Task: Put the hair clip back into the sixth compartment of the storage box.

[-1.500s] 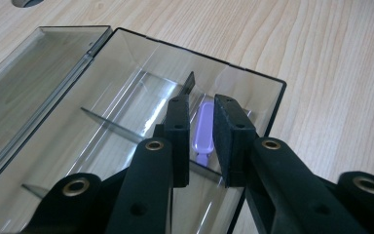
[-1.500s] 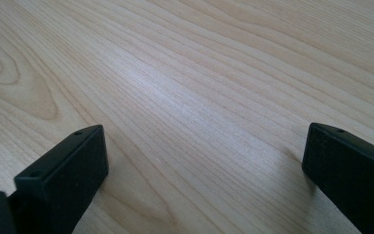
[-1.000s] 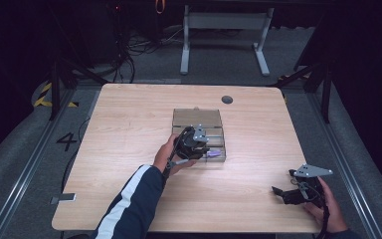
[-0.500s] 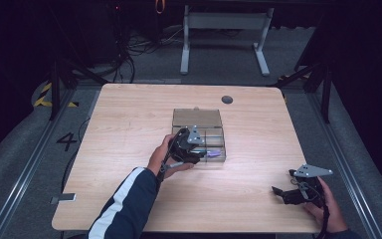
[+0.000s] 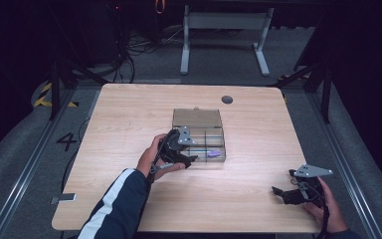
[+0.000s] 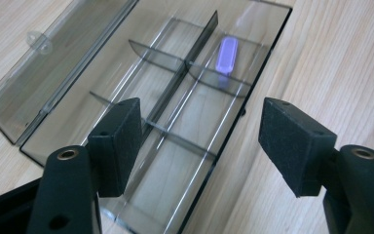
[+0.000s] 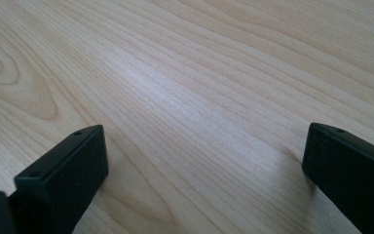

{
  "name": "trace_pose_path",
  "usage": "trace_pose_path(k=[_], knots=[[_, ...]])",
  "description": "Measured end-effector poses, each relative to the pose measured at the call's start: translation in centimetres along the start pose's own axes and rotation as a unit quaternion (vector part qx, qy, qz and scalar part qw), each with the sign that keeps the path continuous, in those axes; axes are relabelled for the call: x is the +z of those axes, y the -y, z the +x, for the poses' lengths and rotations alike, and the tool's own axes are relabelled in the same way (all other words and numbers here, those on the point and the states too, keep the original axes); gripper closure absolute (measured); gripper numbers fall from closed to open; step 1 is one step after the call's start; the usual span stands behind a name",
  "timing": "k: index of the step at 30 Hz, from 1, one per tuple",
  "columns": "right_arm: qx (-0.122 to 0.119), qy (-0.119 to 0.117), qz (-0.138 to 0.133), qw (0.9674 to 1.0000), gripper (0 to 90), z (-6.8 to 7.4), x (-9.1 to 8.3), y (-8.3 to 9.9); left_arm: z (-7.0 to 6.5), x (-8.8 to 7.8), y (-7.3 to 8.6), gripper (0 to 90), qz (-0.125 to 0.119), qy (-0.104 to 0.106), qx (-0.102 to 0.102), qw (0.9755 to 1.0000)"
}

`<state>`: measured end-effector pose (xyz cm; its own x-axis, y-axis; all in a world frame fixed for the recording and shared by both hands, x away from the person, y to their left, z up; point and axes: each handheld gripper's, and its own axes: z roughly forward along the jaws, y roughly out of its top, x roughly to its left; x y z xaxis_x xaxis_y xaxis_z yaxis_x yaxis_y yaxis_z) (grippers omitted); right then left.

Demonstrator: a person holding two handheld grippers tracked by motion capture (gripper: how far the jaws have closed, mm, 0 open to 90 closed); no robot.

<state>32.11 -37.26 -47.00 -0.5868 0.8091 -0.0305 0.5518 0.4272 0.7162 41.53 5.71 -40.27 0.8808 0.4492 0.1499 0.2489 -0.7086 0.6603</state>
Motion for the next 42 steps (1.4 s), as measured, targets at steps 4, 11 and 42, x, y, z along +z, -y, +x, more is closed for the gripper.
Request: trace_pose_path(k=[4,11,42], knots=[[0.0,0.0,0.0,1.0,2.9,0.0,0.0,0.0,-0.1,-0.5,0.6,31.8,0.005,-0.003,0.007,1.0],[0.0,0.0,0.0,1.0,2.9,0.0,0.0,0.0,0.0,-1.6,1.9,29.0,0.017,-0.02,0.01,0.9996],[0.0,0.0,0.0,1.0,2.9,0.0,0.0,0.0,0.0,-5.4,8.2,27.9,0.047,-0.061,0.011,0.9969]])
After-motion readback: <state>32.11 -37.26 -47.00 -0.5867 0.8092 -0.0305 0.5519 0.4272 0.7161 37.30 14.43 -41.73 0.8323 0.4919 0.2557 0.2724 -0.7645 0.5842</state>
